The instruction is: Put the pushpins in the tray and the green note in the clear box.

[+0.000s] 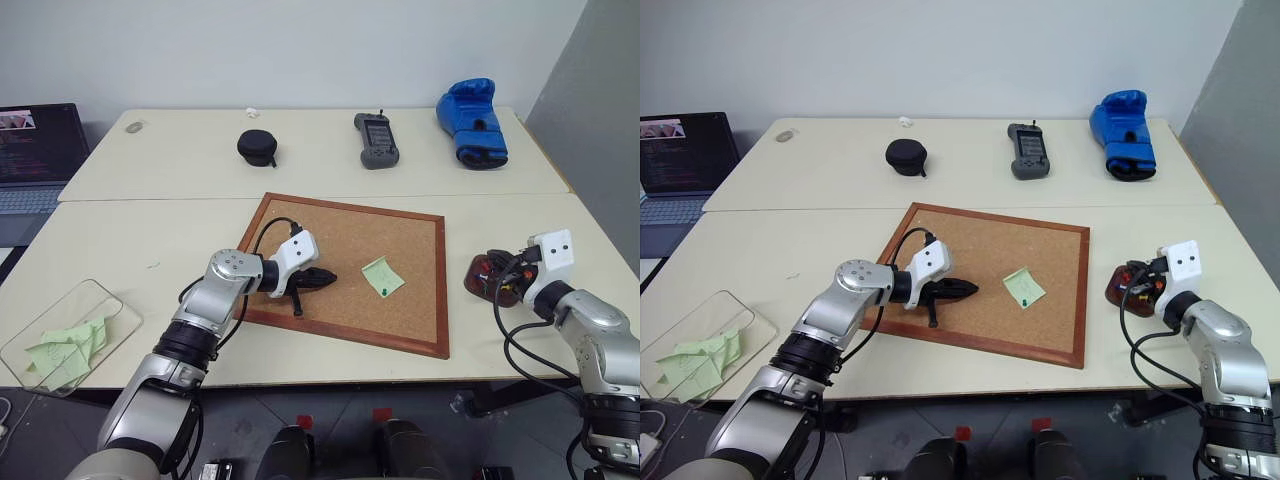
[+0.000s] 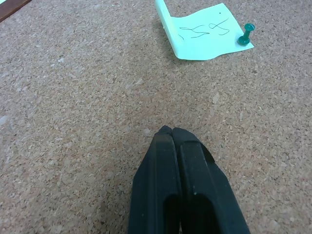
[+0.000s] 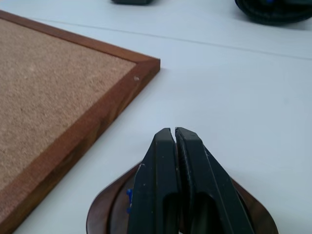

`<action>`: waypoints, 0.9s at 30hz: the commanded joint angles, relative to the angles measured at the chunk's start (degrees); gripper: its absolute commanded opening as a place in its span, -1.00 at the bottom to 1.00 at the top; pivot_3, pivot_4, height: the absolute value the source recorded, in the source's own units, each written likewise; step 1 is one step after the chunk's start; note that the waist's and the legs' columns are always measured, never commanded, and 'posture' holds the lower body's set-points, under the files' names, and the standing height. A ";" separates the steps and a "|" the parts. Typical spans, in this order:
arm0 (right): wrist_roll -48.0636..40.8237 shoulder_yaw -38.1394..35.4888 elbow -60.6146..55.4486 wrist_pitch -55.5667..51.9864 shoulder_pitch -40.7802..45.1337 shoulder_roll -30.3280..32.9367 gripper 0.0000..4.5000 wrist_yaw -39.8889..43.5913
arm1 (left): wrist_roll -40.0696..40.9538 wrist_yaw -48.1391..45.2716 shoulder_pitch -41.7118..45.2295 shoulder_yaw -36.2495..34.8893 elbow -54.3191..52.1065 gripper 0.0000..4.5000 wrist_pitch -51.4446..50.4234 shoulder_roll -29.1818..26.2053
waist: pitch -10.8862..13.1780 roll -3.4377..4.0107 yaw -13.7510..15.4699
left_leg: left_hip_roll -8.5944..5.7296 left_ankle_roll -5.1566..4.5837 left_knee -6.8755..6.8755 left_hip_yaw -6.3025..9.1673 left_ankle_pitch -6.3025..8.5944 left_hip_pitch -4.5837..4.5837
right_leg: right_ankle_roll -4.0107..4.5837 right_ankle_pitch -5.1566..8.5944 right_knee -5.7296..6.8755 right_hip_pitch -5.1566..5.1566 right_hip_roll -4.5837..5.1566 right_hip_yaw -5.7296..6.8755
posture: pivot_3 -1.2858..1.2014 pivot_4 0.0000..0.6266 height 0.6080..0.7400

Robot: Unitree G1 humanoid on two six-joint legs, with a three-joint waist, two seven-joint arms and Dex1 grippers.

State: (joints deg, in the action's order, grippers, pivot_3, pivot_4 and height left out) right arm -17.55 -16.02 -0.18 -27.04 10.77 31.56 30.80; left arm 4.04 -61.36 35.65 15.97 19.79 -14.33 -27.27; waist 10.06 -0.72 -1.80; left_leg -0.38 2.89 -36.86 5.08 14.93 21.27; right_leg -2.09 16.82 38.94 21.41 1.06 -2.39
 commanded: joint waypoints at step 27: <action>-3.18 -0.63 -4.88 2.86 -1.44 2.40 0.65 4.89 | -2.52 0.35 -0.57 1.71 2.64 -1.00 -0.62 -0.05 | 0.00 0.01 -0.01 | 0.00 -0.01 0.00 -0.03 0.00 -0.01 | -0.21 0.12 -0.01 0.00 0.00 -0.02 | 0.03 -0.52 1.00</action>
State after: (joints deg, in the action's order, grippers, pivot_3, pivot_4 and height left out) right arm -19.23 -17.35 -0.27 -28.16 9.56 31.73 30.47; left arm 3.97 -61.42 35.70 15.98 20.04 -14.31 -27.26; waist 10.06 -0.71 -1.81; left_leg -0.38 2.88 -36.86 5.05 14.93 21.26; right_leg -2.31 16.95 38.94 21.41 1.06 -2.41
